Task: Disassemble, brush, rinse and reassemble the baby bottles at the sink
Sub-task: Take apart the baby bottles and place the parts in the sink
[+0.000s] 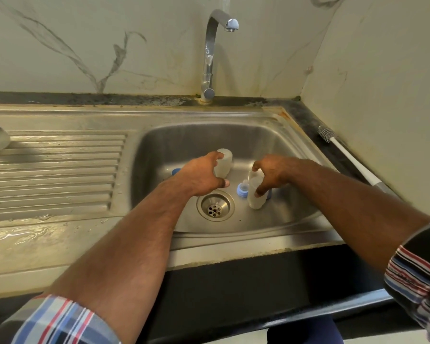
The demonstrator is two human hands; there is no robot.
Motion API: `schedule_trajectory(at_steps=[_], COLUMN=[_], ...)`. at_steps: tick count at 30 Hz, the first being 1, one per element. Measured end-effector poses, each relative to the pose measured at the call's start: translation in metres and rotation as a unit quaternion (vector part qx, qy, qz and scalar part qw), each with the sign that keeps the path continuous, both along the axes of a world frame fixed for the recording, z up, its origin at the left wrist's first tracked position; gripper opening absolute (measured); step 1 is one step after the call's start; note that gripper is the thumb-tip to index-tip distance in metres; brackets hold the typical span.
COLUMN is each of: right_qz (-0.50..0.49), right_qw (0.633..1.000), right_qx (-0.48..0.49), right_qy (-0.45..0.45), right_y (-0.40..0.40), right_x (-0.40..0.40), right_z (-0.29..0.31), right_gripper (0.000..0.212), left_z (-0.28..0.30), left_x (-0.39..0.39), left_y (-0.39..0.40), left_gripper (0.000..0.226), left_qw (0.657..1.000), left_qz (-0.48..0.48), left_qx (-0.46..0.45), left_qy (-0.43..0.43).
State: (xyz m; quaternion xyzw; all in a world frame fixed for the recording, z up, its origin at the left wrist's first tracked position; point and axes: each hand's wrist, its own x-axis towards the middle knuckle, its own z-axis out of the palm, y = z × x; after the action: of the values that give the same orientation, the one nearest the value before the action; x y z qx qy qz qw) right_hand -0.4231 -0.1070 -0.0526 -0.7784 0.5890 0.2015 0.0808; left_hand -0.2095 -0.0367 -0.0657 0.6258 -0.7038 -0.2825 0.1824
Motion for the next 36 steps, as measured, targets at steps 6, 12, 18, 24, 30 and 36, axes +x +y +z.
schedule_trajectory(at_steps=[6, 12, 18, 24, 30, 36], right_qz=[0.013, 0.042, 0.114, 0.159, 0.139, 0.138], right_qw=[0.983, 0.968, 0.962, 0.936, 0.922, 0.900], right_qx=[-0.183, -0.229, -0.172, -0.143, -0.088, -0.023], right_qy=[0.000, -0.089, -0.177, -0.280, -0.349, -0.413], right_y=[0.017, 0.045, 0.079, 0.117, 0.135, 0.134], right_x=[0.029, 0.103, 0.206, 0.319, 0.402, 0.434], right_z=[0.013, 0.037, 0.050, 0.056, 0.064, 0.080], right_gripper=[0.054, 0.051, 0.045, 0.058, 0.072, 0.062], left_z=[0.020, 0.047, 0.043, 0.041, 0.037, 0.037], left_x=[-0.002, 0.035, 0.132, 0.230, 0.297, 0.335], left_y=[0.010, 0.028, 0.072, 0.112, 0.118, 0.094], left_gripper=[0.078, 0.062, 0.061, 0.056, 0.052, 0.060], left_qw=[0.997, 0.969, 0.943, 0.887, 0.840, 0.849], left_qz=[0.018, 0.183, 0.291, 0.418, 0.485, 0.470], left_qx=[-0.064, -0.164, -0.160, -0.182, -0.208, -0.192], left_qy=[-0.033, 0.026, 0.006, 0.069, 0.124, 0.147])
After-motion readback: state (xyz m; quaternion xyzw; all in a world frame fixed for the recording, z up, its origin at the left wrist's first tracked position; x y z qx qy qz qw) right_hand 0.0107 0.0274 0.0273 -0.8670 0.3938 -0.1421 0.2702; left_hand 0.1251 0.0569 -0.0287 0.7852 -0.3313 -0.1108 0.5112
